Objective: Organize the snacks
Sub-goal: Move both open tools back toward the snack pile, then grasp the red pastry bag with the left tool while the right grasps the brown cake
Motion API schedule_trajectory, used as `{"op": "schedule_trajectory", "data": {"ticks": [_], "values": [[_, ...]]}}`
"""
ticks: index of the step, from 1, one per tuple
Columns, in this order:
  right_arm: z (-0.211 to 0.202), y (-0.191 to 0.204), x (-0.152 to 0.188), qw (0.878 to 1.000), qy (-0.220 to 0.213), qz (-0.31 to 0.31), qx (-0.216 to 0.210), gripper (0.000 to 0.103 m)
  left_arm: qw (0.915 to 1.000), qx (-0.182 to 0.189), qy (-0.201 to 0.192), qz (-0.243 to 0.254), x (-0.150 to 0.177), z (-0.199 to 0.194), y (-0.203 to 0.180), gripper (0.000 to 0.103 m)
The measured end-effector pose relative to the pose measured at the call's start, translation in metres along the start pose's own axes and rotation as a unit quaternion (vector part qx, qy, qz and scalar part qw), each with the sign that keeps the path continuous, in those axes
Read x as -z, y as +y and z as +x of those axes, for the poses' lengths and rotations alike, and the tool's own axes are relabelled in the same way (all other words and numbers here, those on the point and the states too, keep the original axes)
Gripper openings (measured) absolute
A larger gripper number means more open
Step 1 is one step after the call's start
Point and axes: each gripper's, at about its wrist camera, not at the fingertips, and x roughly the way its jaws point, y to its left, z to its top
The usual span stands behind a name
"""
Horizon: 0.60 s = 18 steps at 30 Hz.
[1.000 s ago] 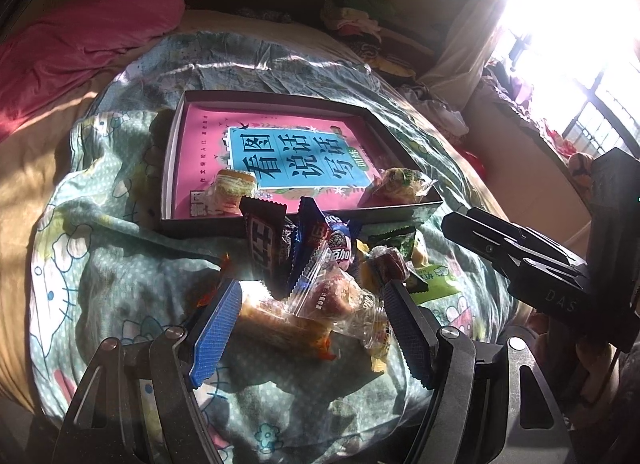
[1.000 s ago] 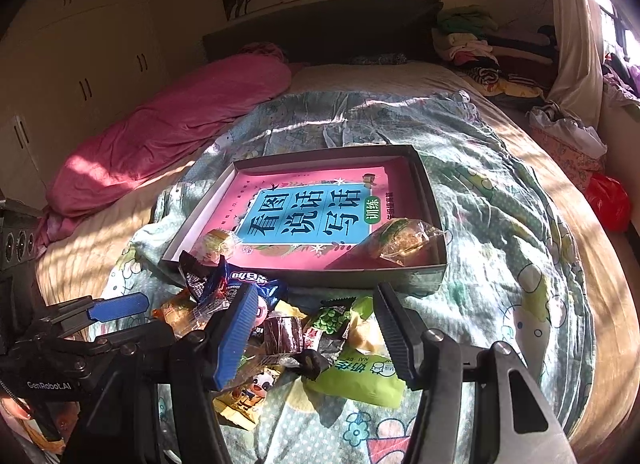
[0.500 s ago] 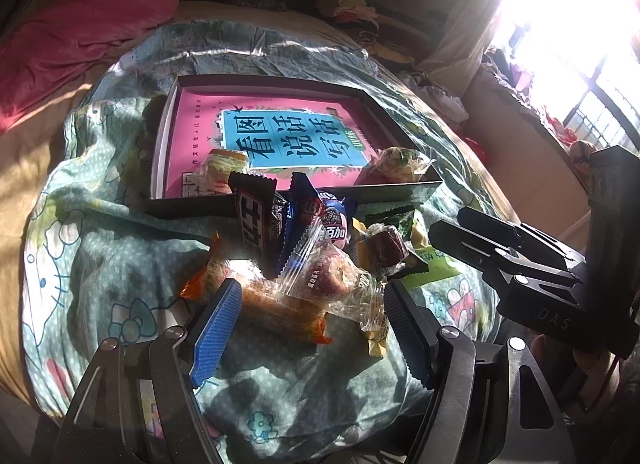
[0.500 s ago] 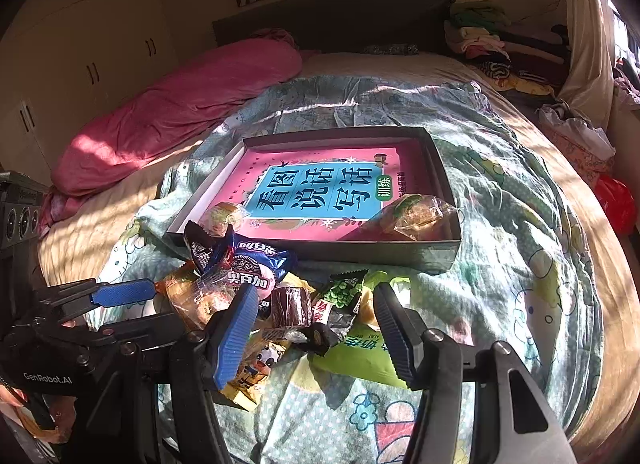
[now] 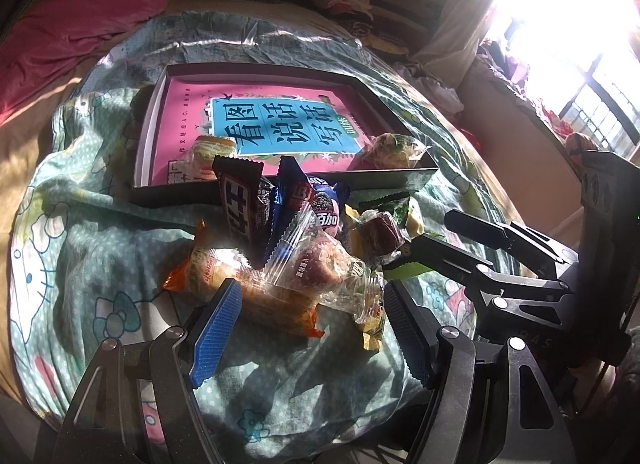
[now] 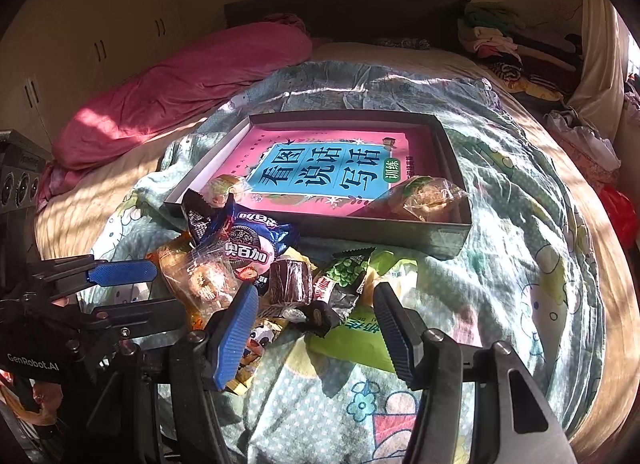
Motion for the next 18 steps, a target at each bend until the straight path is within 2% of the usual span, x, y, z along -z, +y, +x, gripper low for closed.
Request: {"op": "schedule_trajectory", "data": {"ticks": [9, 12, 18], "values": [[0.004, 0.002, 0.002, 1.0, 0.003, -0.013, 0.004, 0.06, 0.999, 0.037, 0.001, -0.023, -0.004, 0.008, 0.006, 0.075], [0.006, 0.003, 0.003, 1.0, 0.005, -0.018, 0.005, 0.06, 0.9986, 0.048, 0.001, -0.024, -0.005, 0.01, 0.006, 0.068], [0.01, 0.008, 0.004, 0.999, 0.005, -0.032, 0.005, 0.06, 0.9981, 0.054, 0.005, -0.029, -0.008, 0.017, 0.008, 0.067]]}}
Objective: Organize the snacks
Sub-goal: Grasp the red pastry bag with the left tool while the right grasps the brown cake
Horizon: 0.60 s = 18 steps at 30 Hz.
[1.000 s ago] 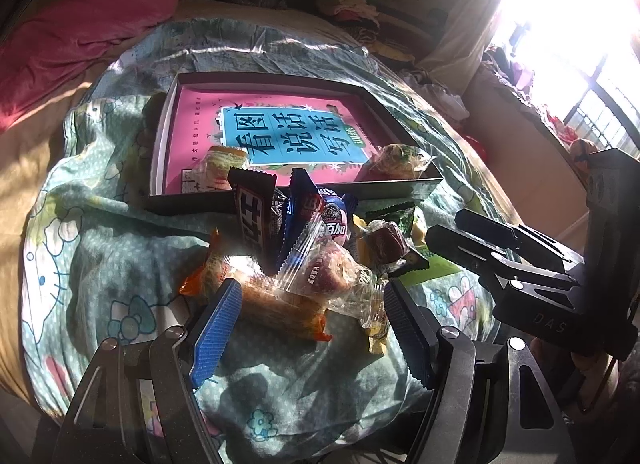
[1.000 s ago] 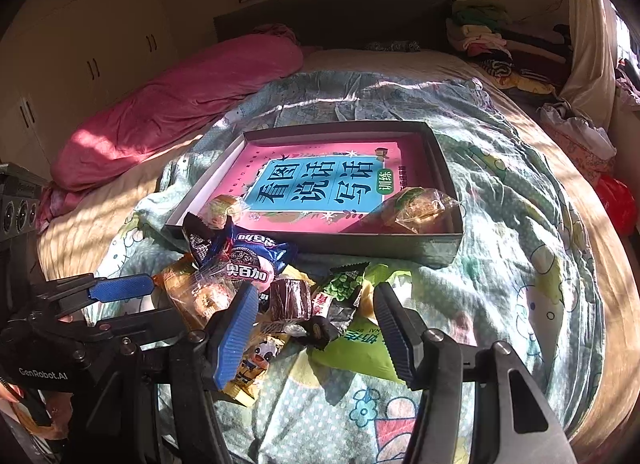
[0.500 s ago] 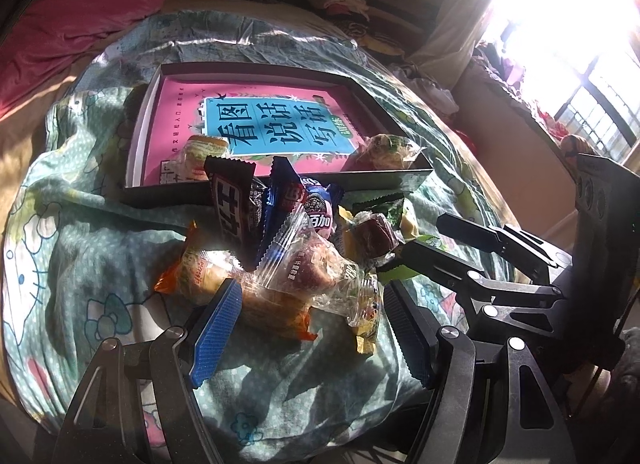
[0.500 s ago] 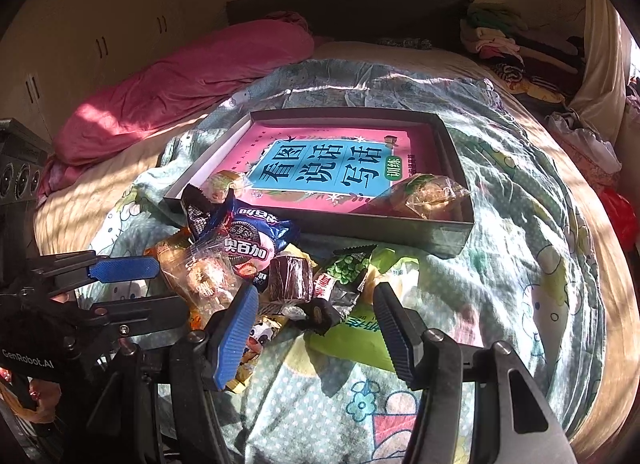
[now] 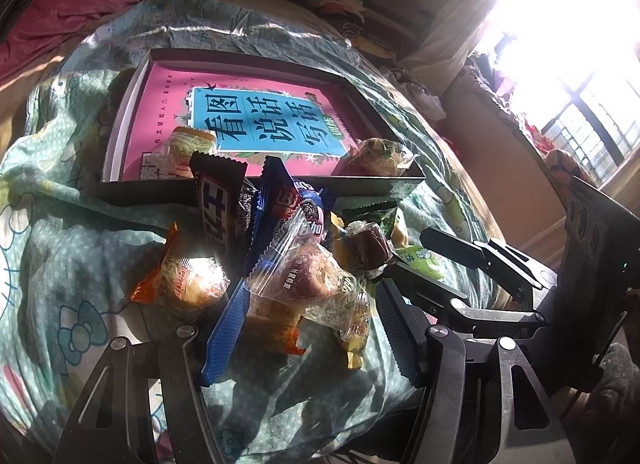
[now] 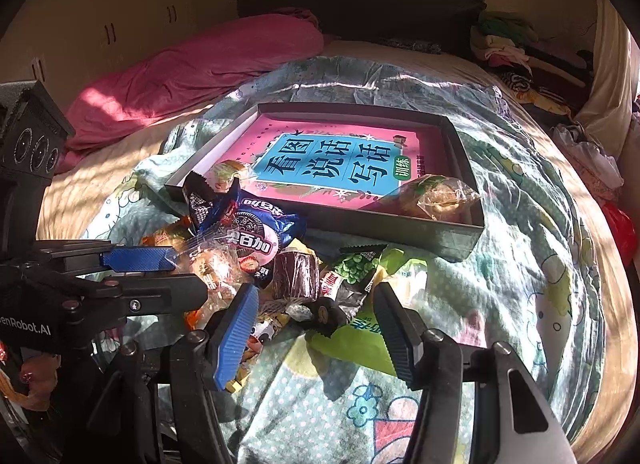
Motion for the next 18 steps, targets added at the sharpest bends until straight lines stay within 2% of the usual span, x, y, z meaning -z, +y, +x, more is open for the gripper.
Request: {"op": "schedule_trajectory", "data": {"ticks": [5, 12, 18], "values": [[0.005, 0.005, -0.002, 1.0, -0.004, -0.019, 0.0, 0.059, 1.0, 0.004, 0.007, -0.004, -0.002, 0.004, 0.001, 0.067], [0.017, 0.014, -0.002, 0.998, 0.001, -0.054, -0.011, 0.041, 0.9998, -0.001, 0.017, -0.008, 0.001, 0.004, 0.001, 0.067], [0.023, 0.012, -0.002, 0.998, 0.0, -0.053, -0.014, 0.034, 0.9998, -0.003, 0.021, -0.005, -0.001, 0.008, 0.0, 0.067]]}}
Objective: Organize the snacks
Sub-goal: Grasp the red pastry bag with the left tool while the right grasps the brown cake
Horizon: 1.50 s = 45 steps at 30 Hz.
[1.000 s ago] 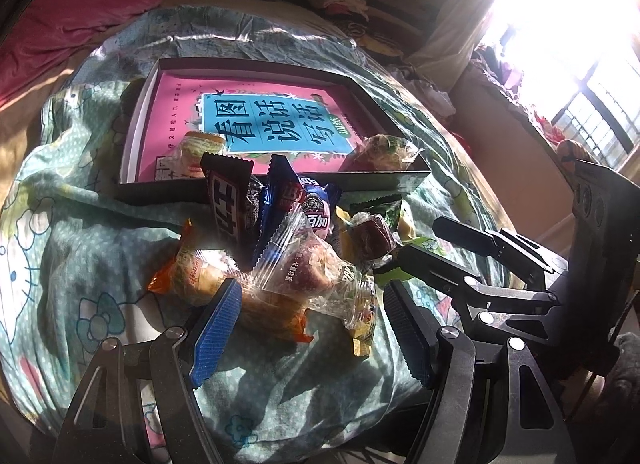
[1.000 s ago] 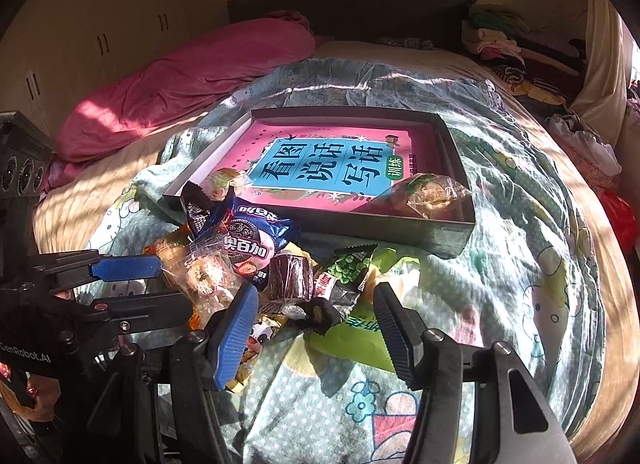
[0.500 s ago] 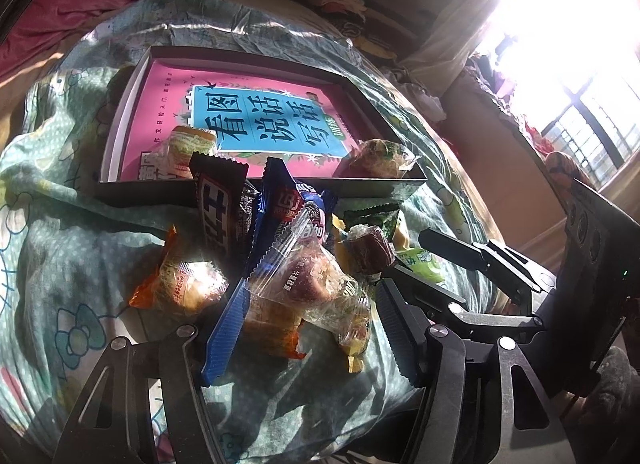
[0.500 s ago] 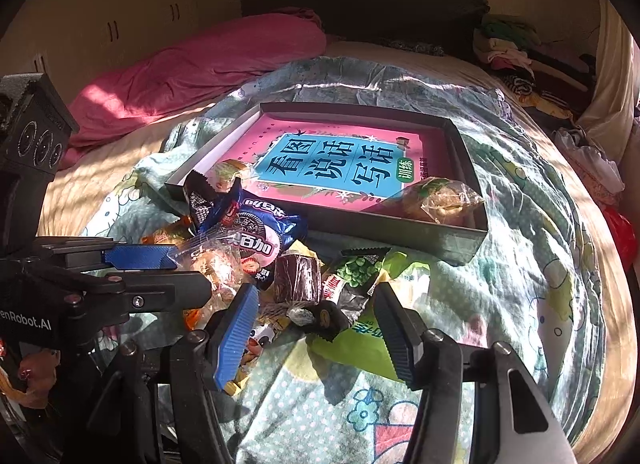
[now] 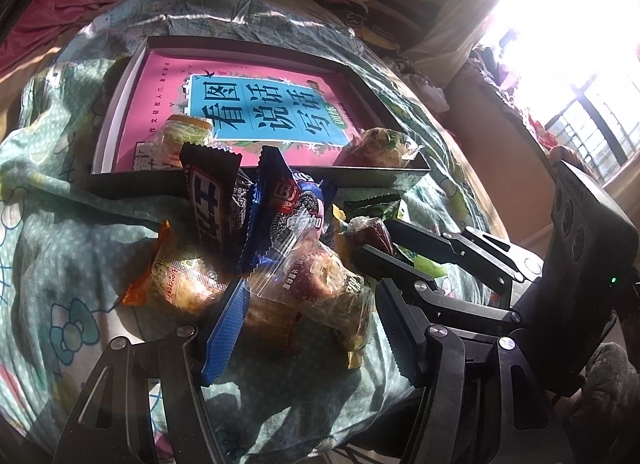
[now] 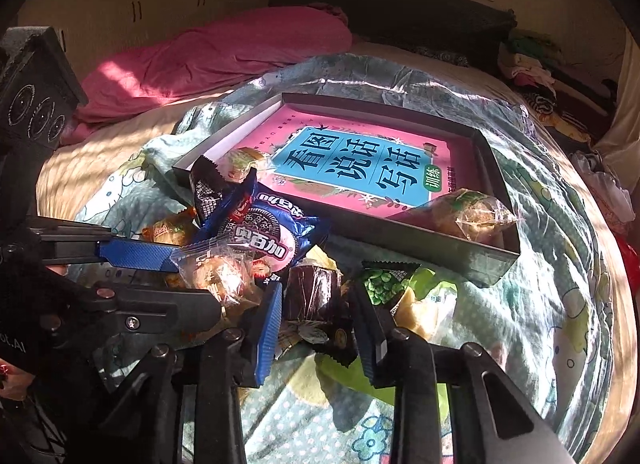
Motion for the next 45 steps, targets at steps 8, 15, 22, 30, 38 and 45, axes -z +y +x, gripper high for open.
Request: {"op": "schedule_trajectory", "data": {"ticks": [8, 15, 22, 30, 38, 45], "values": [[0.0, 0.0, 0.003, 1.0, -0.003, -0.015, 0.011, 0.034, 1.0, -0.002, 0.006, 0.006, -0.005, 0.01, -0.006, 0.067], [0.003, -0.002, 0.004, 1.0, -0.001, -0.013, 0.018, 0.034, 0.9998, -0.011, 0.018, -0.003, -0.012, 0.018, -0.009, 0.067], [0.004, 0.0, 0.005, 1.0, 0.0, -0.016, 0.019, 0.034, 0.9991, 0.003, 0.039, -0.017, -0.013, 0.028, -0.008, 0.045], [0.003, -0.008, 0.004, 1.0, -0.005, 0.014, 0.002, 0.034, 0.9982, 0.038, 0.028, -0.038, -0.013, 0.023, 0.001, 0.042], [-0.004, -0.018, 0.002, 0.998, -0.017, 0.053, -0.018, 0.029, 0.9979, 0.057, -0.019, -0.027, -0.02, -0.006, 0.004, 0.042], [0.005, -0.011, -0.002, 0.999, -0.004, 0.04, -0.01, 0.029, 0.9971, 0.052, -0.055, -0.012, -0.029, -0.022, 0.008, 0.042]]}}
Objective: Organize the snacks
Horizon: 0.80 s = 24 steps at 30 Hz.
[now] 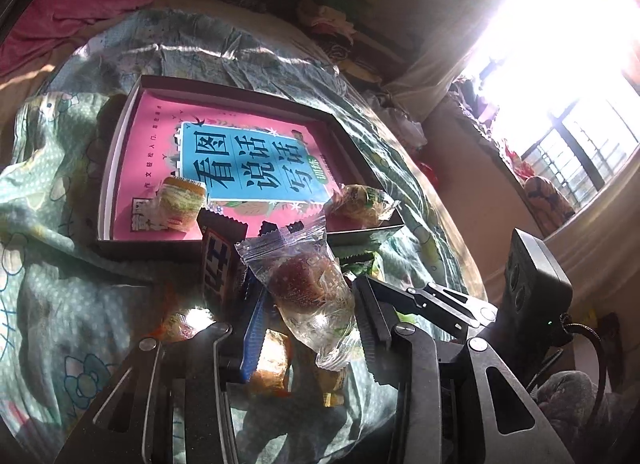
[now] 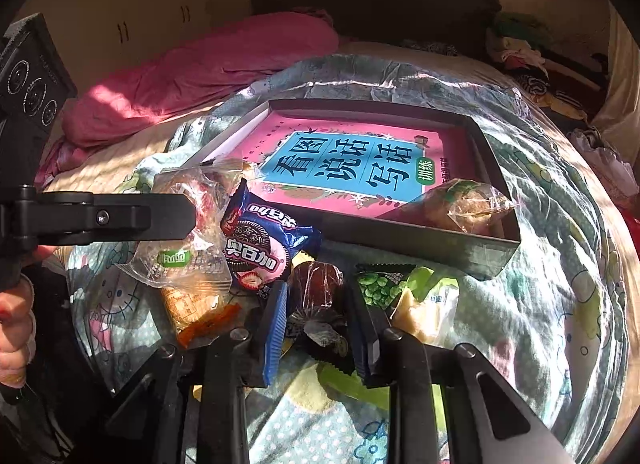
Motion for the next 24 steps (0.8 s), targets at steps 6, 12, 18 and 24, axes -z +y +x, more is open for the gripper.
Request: {"op": "schedule_trajectory", "data": {"ticks": [6, 12, 18, 24], "values": [[0.01, 0.003, -0.007, 1.0, 0.007, -0.004, 0.007, 0.03, 0.9999, -0.005, -0.011, 0.006, -0.005, 0.0, 0.002, 0.042], [0.011, 0.006, -0.009, 1.0, 0.003, -0.013, 0.012, 0.029, 0.9993, -0.01, -0.035, 0.008, -0.013, -0.008, 0.009, 0.042], [0.0, -0.005, -0.01, 1.0, -0.01, 0.023, -0.009, 0.028, 0.9978, -0.021, -0.063, -0.002, -0.025, -0.021, 0.025, 0.042], [-0.009, -0.012, -0.018, 0.999, -0.026, 0.04, -0.011, 0.028, 0.9959, -0.035, -0.081, -0.02, -0.033, -0.03, 0.043, 0.042]]}}
